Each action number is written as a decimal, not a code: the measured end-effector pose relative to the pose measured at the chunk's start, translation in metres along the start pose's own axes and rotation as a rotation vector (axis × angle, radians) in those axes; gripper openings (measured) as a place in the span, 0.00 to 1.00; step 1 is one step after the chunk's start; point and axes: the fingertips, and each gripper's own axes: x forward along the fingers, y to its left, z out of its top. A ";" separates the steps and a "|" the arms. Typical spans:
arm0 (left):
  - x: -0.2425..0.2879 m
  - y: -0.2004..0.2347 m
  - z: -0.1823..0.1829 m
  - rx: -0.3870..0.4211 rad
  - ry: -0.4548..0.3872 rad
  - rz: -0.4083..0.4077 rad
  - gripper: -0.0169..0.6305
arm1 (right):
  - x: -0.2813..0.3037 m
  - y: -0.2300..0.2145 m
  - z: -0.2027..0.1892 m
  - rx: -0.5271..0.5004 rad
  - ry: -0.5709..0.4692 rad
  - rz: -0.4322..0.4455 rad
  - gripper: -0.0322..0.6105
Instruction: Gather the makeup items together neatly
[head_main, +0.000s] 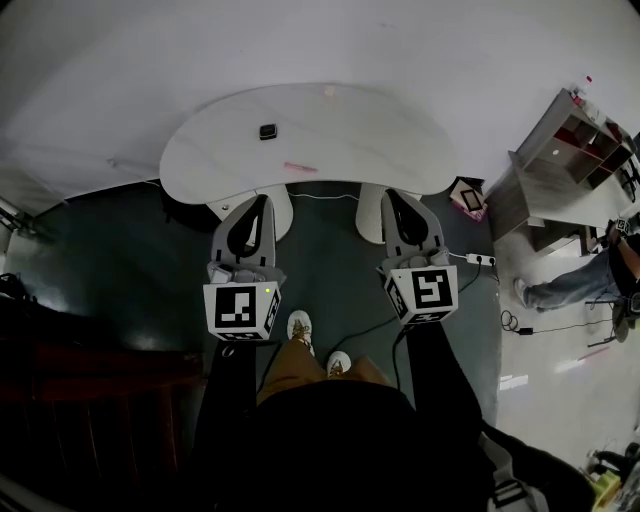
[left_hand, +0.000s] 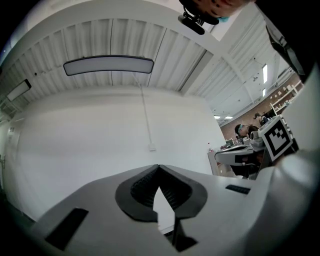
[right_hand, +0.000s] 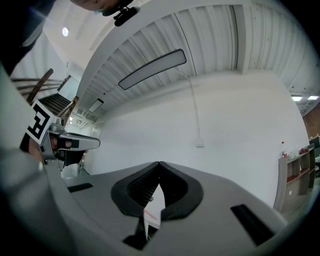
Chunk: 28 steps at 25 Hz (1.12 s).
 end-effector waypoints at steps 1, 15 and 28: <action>0.001 0.002 -0.001 0.000 0.002 0.000 0.05 | 0.002 0.001 -0.001 0.000 0.002 0.002 0.09; 0.081 0.060 -0.037 -0.022 0.019 -0.018 0.05 | 0.101 0.005 -0.029 -0.004 0.040 0.026 0.09; 0.199 0.136 -0.064 -0.027 0.006 -0.106 0.05 | 0.240 0.000 -0.025 -0.044 -0.013 0.005 0.09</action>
